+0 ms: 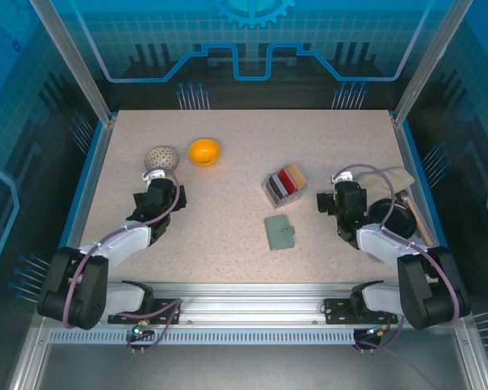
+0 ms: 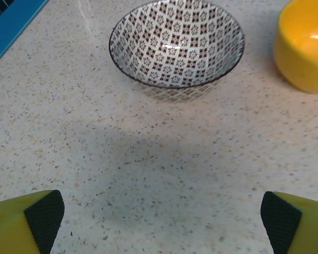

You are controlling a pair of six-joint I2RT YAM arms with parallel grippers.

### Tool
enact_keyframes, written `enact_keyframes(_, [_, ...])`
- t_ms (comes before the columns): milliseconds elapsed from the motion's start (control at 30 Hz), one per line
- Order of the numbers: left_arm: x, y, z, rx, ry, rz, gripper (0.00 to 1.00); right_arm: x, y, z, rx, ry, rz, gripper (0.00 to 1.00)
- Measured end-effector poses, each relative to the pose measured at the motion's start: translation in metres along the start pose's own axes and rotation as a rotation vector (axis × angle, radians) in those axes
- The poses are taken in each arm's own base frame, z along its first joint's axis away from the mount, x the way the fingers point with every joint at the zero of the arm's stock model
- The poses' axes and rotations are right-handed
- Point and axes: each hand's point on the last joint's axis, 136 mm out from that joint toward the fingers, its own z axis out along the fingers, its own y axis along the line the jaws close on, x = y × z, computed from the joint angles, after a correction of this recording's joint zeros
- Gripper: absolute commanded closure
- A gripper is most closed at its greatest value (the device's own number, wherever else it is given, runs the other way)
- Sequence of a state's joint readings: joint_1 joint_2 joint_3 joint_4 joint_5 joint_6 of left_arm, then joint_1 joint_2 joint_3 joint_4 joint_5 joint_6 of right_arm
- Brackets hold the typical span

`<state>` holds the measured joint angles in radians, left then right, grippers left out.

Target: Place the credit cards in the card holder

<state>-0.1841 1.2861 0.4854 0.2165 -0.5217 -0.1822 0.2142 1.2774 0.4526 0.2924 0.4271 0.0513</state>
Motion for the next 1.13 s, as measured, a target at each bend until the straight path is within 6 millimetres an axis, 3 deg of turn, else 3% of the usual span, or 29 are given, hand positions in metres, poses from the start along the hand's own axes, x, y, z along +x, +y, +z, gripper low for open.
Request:
enact_keyframes(100, [0.004, 0.003, 0.012, 0.019, -0.022, 0.013, 0.01, -0.015, 0.011, 0.007, -0.055, -0.069, -0.014, 0.05])
enact_keyframes(300, [-0.021, -0.003, 0.025, 0.107, -0.151, -0.009, 0.01, -0.030, 0.030, 0.014, -0.146, -0.166, -0.076, 0.04])
enact_keyframes(400, [-0.010, 0.001, 0.039, 0.127, -0.140, -0.025, 0.01, -0.030, 0.034, 0.014, -0.172, -0.192, -0.086, 0.03])
enact_keyframes(533, [-0.007, -0.006, 0.042, 0.180, -0.132, -0.011, 0.01, -0.027, 0.022, 0.019, -0.177, -0.222, -0.044, 0.00])
enact_keyframes(700, [-0.012, -0.011, 0.040, 0.211, -0.150, -0.011, 0.01, -0.008, 0.011, 0.034, -0.167, -0.160, 0.002, 0.00])
enact_keyframes(1133, [-0.012, -0.019, 0.038, 0.260, -0.151, -0.001, 0.01, -0.015, 0.013, 0.034, -0.183, -0.176, 0.023, 0.00])
